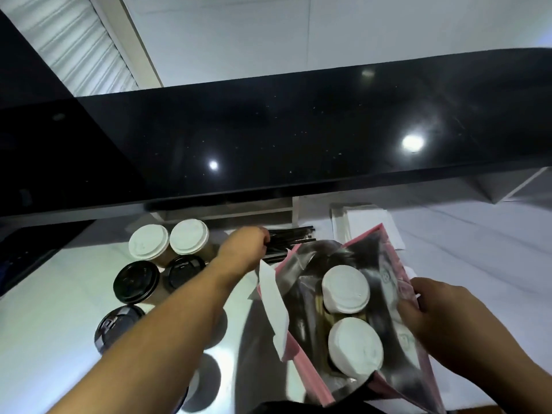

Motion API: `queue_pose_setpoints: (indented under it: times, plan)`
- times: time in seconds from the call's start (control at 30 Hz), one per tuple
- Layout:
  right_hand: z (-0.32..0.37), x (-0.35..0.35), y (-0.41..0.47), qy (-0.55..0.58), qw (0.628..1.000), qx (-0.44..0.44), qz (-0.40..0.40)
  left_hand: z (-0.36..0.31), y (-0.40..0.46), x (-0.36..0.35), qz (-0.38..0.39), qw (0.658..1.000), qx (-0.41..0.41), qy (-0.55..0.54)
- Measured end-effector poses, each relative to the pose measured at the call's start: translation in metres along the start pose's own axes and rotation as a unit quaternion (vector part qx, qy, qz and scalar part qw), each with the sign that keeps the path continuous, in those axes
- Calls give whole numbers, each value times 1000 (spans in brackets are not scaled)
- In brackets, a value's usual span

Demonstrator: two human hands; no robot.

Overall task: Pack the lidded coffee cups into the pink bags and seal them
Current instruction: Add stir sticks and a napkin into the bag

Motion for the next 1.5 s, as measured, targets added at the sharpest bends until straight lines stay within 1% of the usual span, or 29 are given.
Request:
queue_pose_setpoints:
  times: [0.2,0.3,0.47,0.7,0.83,0.93,1.03,1.17,1.27,1.4,1.5]
  plan:
    - [4,0,-2,-6,999,-30,19,-20,30,-38,26,995,-61,74]
    - [5,1,-3,-6,999,-43,20,-24,39,-51,14,990,-87,107]
    - [8,1,-4,13,998,-56,13,-24,47,-55,-14,985,-101,142]
    - [7,0,-3,14,998,-64,21,-15,47,-57,-1,992,-74,100]
    - [6,0,0,10,998,-56,27,-8,45,-54,-4,998,-49,48]
    - [5,1,1,8,998,-47,33,-2,40,-40,-17,1000,-18,-18]
    - [6,1,2,9,999,-30,44,3,29,-23,-17,996,-4,-93]
    - [5,2,3,16,999,-1,49,5,1,12,-7,984,-16,-178]
    - [5,4,6,14,998,27,50,1,-32,50,-26,981,-22,-192]
    - [-1,4,10,15,997,30,71,-8,-85,108,-63,982,-26,-176]
    - [-1,5,11,31,995,45,80,-24,-128,157,-109,980,-31,-164]
Point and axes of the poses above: each hand's wrist, its own y-axis towards the middle knuckle, its own x-axis out of the back of the hand, z = x × y, the point moved 9 cm from there along y, towards the middle knuckle, and after that the axes turned 6 degrees about x, right-handed, at the moved point
